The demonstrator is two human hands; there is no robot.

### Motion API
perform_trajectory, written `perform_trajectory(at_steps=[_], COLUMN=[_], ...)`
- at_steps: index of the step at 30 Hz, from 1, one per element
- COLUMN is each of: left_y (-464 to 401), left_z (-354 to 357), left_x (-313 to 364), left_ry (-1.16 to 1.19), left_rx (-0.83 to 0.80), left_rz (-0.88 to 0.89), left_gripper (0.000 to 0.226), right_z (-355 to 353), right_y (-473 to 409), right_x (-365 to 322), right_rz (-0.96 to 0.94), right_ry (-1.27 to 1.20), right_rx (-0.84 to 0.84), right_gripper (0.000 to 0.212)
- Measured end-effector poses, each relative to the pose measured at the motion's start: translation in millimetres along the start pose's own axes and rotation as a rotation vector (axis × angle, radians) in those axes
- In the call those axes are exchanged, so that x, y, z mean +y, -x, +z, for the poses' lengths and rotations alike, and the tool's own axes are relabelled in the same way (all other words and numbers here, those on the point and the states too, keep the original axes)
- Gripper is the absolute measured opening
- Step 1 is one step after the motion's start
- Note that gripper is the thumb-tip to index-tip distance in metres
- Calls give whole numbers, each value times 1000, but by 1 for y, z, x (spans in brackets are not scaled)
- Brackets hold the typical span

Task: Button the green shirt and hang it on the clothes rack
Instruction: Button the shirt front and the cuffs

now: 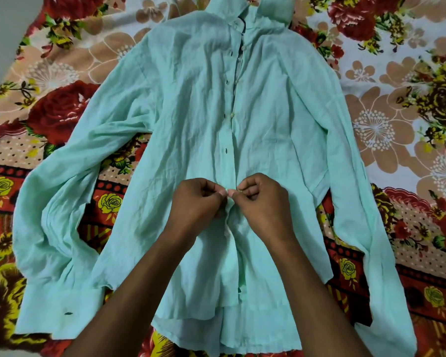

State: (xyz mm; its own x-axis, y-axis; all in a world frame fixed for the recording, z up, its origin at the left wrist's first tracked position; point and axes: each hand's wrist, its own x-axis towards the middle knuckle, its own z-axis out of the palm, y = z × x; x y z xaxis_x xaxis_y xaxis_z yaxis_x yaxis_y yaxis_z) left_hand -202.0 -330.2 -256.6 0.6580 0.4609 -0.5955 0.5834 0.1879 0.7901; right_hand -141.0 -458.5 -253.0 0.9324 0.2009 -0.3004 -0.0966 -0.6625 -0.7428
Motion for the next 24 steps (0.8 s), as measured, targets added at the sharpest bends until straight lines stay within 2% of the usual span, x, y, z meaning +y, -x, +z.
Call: perform_trajectory(at_steps=[2, 5, 7, 10, 13, 18, 20, 24], left_y=[-6, -18, -31, -50, -60, -69, -70, -70], left_z=[-1, 7, 17, 27, 25, 9, 6, 4], left_x=[9, 30, 39, 44, 47, 47, 48, 49], left_ry=[-175, -363, -436, -587, -574, -393, -295, -114], left_rx=[85, 215, 252, 251, 265, 239, 213, 153], left_rz=[135, 397, 447, 394, 376, 230, 164, 55], left_gripper=[2, 15, 29, 37, 17, 9, 10, 11], right_z=[-7, -10, -7, 1, 11, 24, 27, 30], right_y=[-12, -33, -47, -65, -71, -66, -64, -62], right_x=[-4, -16, -22, -29, -33, -28, -26, -30], right_rz=[-29, -101, -111, -87, -101, -198, -224, -213], right_ry=[-23, -69, -64, -49, 27, 192, 224, 139], right_rx=[71, 161, 130, 53, -16, 35, 88, 169], right_gripper=[12, 5, 11, 19, 14, 14, 4, 8])
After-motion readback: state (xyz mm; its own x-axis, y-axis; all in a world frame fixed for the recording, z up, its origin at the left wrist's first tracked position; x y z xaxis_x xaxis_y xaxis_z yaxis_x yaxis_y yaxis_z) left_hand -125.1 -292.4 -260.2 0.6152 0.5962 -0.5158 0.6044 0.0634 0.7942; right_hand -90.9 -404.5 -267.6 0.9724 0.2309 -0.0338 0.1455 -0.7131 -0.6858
